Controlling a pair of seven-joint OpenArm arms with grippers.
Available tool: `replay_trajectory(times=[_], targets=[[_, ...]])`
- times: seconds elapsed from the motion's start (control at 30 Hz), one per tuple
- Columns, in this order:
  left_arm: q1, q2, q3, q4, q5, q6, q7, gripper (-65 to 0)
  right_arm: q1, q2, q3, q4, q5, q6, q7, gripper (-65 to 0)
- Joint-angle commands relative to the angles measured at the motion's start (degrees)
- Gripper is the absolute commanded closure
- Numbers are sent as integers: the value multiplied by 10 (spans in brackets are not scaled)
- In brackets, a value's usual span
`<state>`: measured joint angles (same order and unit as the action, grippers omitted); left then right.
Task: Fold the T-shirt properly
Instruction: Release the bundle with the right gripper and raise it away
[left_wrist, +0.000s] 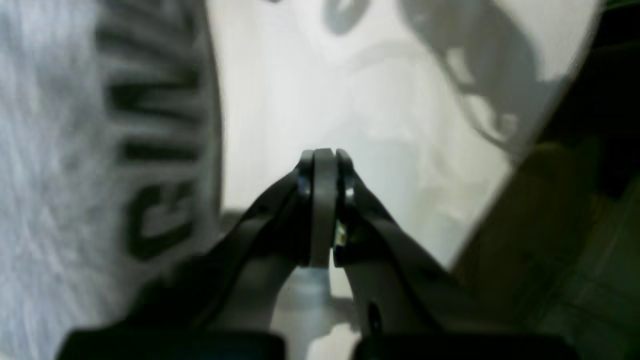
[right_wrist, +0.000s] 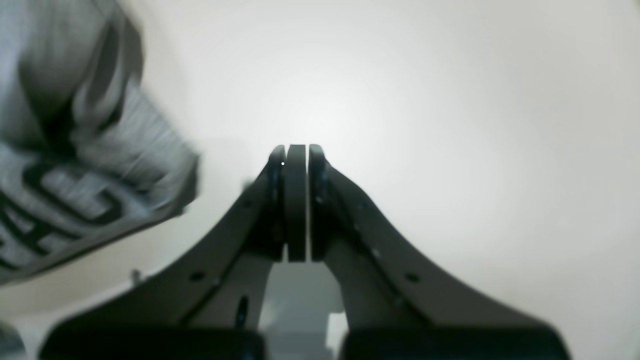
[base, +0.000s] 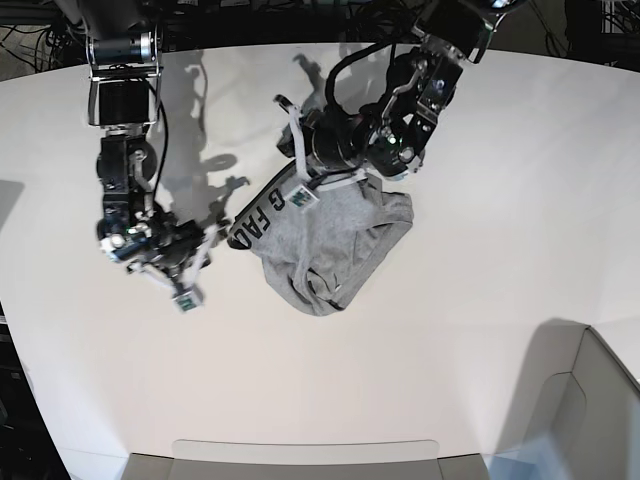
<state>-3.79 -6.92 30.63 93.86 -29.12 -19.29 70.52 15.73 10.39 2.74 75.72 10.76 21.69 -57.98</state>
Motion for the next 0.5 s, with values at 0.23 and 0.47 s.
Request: replay_trajectory(times=[0.23, 0.47], targets=[[-17, -4, -243, -36, -5, 0, -16, 0, -89, 0, -125, 105, 9, 3, 18, -3], [10, -26, -268, 80, -9, -4, 26, 0, -193, 0, -14, 246, 10, 3, 18, -3]])
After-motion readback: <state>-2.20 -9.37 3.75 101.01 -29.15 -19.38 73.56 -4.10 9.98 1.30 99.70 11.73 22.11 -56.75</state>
